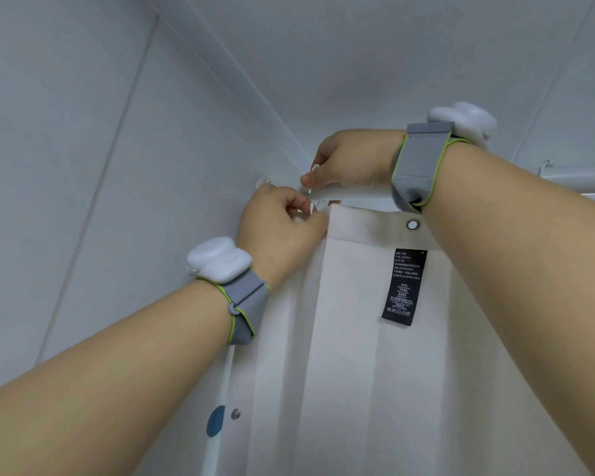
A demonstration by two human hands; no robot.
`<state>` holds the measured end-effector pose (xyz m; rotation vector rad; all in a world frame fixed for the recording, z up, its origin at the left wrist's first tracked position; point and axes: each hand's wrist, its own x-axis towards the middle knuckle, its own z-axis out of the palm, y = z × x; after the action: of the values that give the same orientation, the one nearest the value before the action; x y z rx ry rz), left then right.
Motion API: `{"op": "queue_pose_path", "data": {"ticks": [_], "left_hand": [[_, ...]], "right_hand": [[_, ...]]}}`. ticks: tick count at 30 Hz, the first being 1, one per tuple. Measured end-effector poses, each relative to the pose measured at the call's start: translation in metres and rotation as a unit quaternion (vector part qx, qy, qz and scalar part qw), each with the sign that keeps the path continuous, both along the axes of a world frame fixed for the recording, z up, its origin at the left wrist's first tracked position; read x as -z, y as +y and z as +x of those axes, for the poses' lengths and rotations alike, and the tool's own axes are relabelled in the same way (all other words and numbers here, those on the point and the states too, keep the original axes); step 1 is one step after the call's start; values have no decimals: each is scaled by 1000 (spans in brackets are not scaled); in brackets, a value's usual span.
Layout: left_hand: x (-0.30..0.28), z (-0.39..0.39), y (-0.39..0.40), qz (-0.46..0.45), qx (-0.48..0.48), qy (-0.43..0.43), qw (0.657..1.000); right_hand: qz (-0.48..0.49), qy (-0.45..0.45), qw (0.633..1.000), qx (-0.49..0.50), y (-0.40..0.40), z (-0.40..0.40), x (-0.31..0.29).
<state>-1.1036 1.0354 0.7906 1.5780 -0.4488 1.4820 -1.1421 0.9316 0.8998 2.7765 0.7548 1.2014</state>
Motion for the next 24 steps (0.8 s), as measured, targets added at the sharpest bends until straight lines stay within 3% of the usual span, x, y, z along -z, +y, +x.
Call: {"op": "queue_pose_path", "data": {"ticks": [3,11,24], "left_hand": [[0,3,2,-2,-3,10,1000],[2,1,0,-40,128,72,988],[-3,-1,-10,-108,216,78,967]], "right_hand": [[14,10,1000,-13,-1,-1,3],[3,52,999,-10,0,7,5],[-8,19,999,-27,-2,2,3]]}}
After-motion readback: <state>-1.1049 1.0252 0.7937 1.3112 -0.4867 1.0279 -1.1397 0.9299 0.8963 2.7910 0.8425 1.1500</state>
